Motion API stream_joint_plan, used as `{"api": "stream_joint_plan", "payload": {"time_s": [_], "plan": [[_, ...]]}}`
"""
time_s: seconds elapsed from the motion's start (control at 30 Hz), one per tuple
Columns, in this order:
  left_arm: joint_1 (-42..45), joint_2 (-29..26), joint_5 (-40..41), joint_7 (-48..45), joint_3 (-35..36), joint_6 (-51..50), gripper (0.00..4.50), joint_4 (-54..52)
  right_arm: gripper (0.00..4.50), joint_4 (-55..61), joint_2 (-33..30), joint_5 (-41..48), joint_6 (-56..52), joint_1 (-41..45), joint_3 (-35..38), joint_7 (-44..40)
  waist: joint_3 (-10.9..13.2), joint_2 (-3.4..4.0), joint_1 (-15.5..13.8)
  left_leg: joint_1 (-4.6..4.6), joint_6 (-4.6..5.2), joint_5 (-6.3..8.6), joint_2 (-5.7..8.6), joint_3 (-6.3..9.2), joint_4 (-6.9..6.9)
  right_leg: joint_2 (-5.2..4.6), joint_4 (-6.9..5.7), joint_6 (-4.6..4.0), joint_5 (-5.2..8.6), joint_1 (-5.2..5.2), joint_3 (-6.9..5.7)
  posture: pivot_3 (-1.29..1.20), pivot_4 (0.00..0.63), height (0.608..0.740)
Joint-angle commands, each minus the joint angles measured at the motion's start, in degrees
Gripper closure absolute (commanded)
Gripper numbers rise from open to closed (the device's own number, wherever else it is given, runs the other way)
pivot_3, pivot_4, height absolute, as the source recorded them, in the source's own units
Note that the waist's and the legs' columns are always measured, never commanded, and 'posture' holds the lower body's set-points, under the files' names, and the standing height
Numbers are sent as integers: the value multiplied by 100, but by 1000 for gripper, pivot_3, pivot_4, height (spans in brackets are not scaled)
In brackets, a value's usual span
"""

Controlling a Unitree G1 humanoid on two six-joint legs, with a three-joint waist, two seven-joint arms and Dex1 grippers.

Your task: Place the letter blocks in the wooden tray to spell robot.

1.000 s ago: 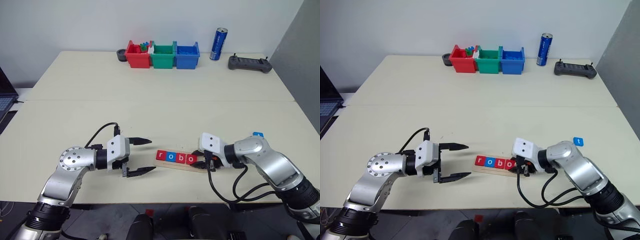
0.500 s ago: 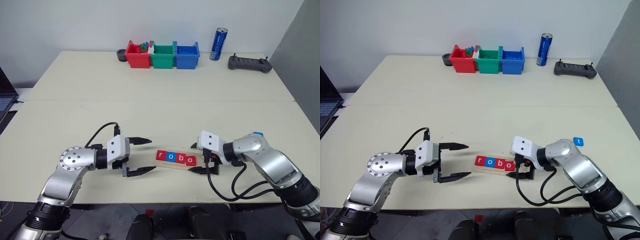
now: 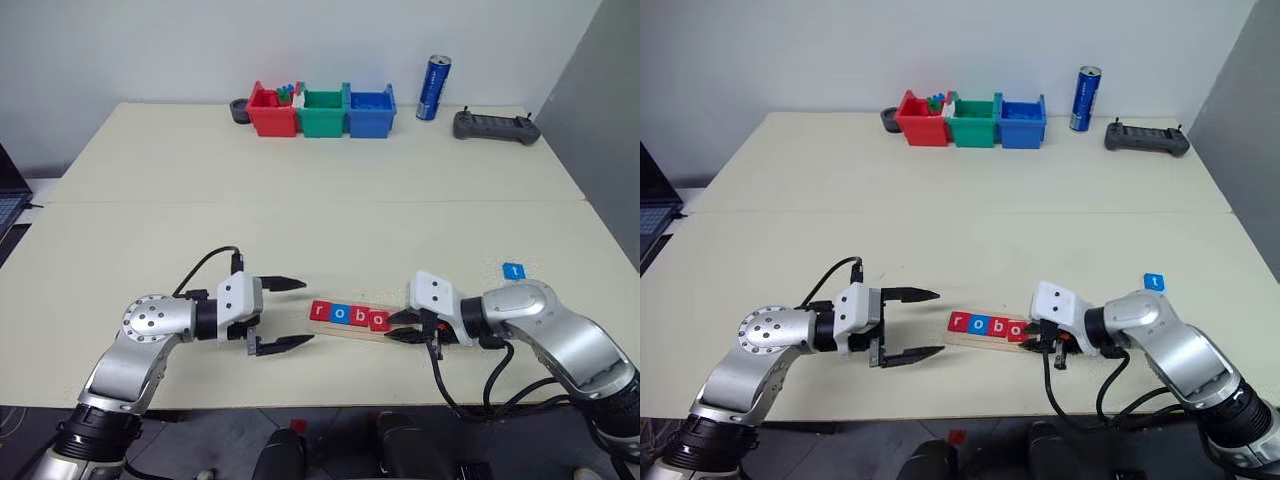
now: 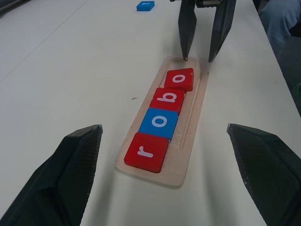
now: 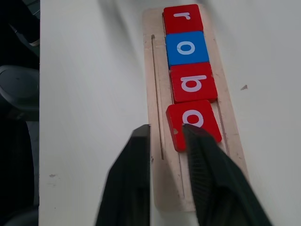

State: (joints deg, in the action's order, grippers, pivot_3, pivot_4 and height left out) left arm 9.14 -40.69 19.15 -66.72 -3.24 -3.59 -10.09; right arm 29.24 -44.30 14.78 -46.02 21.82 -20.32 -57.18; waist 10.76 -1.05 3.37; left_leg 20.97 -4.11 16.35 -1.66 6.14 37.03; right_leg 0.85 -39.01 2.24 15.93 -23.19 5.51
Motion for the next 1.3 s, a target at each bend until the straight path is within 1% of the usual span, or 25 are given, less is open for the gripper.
{"api": "stream_joint_plan", "payload": {"time_s": [0.03,0.23,0.47,0.67,1.0,1.13,1.3], "plan": [[82,16,20,16,14,58,0,-59,4473,81,56,-123,182,63,-207,56,0,0,-5,0,0,0,0,0,0,0,0,0,0,0,0,0,150,740],[70,22,15,22,15,70,0,-61,4473,-88,217,-248,163,146,-378,204,0,0,-9,2,0,0,1,0,0,-1,2,-2,-1,0,0,0,150,740],[46,32,13,45,24,50,0,-86,4473,-206,447,-213,103,253,-332,293,0,0,-10,2,0,0,0,1,0,-1,1,-2,-1,0,-1,0,150,740],[9,37,-8,49,15,82,0,-88,4473,-359,407,-365,247,263,-406,282,0,0,-10,2,0,0,1,1,0,-1,1,-2,-1,0,-1,0,150,740],[-8,46,-8,50,3,83,0,-109,4473,-421,562,-495,357,298,-407,343,0,0,-10,2,0,0,1,1,0,-1,1,-2,-1,0,0,0,150,740],[2,52,0,74,-12,43,0,-154,4473,-274,512,-296,274,298,-288,208,0,0,-10,2,0,0,1,1,0,-1,1,-2,-1,0,-1,0,150,740],[-26,26,31,113,3,-3,0,-224,4473,19,197,-44,79,217,-12,45,0,0,-13,3,0,0,1,1,0,-2,2,-2,-1,0,-1,0,150,740]]}}
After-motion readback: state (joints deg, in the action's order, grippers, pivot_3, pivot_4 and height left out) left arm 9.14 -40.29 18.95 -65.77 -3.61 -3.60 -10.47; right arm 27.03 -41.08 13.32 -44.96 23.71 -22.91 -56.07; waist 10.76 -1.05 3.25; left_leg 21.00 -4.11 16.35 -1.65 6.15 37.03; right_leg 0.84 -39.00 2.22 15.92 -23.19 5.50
